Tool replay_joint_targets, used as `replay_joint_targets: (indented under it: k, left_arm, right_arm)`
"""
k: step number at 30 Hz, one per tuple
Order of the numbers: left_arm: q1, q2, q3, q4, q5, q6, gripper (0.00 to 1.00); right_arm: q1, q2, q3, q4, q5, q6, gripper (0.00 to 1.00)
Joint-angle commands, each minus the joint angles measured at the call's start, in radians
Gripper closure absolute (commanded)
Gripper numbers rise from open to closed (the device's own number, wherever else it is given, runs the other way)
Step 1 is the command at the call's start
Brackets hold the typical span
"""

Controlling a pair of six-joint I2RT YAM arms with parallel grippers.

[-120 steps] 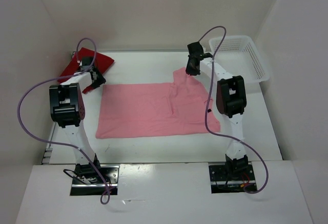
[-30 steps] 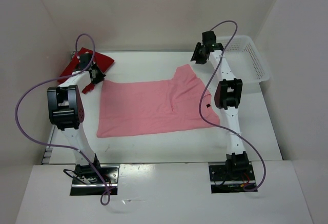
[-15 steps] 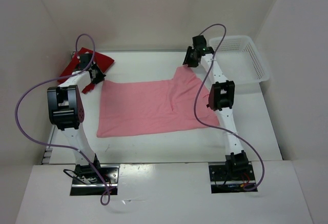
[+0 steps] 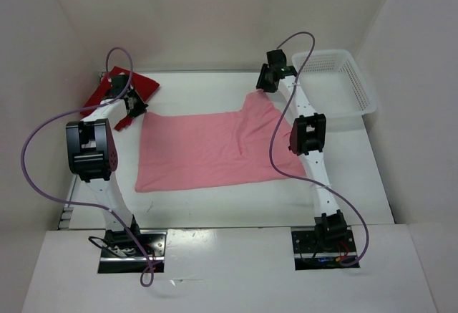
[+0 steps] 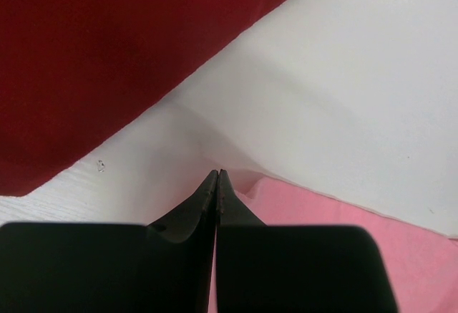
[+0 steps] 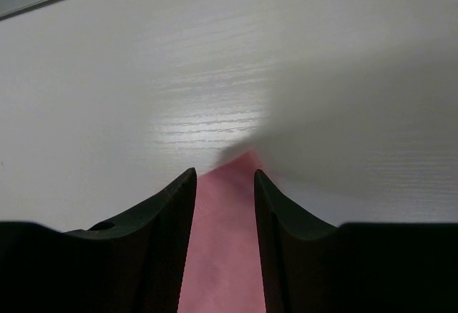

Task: Fold and stack the t-shirts
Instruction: Grap the side of the flattened tshirt furthest away from the robot with both arms

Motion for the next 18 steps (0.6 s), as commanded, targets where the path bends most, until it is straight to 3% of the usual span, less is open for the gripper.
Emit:
replay_joint_targets:
  k: [1,15,18]
  left_arm:
    - [0.002,-0.01,0.013,0.027,0.012,-0.009,1.0]
    - [0.002,-0.001,0.022,0.048,0.031,-0.028,1.0]
    - [0.002,-0.001,0.022,0.048,0.031,-0.028,1.0]
  right_arm:
    - [0.008,-0.05,0.03,0.062,0.063,-0.023,0.56]
    - [0.017,0.063,0.019,0.011,0.013,-0.005,0.57]
    - [0.017,0.073,0.02,0.011,0.014,-0.005,0.73]
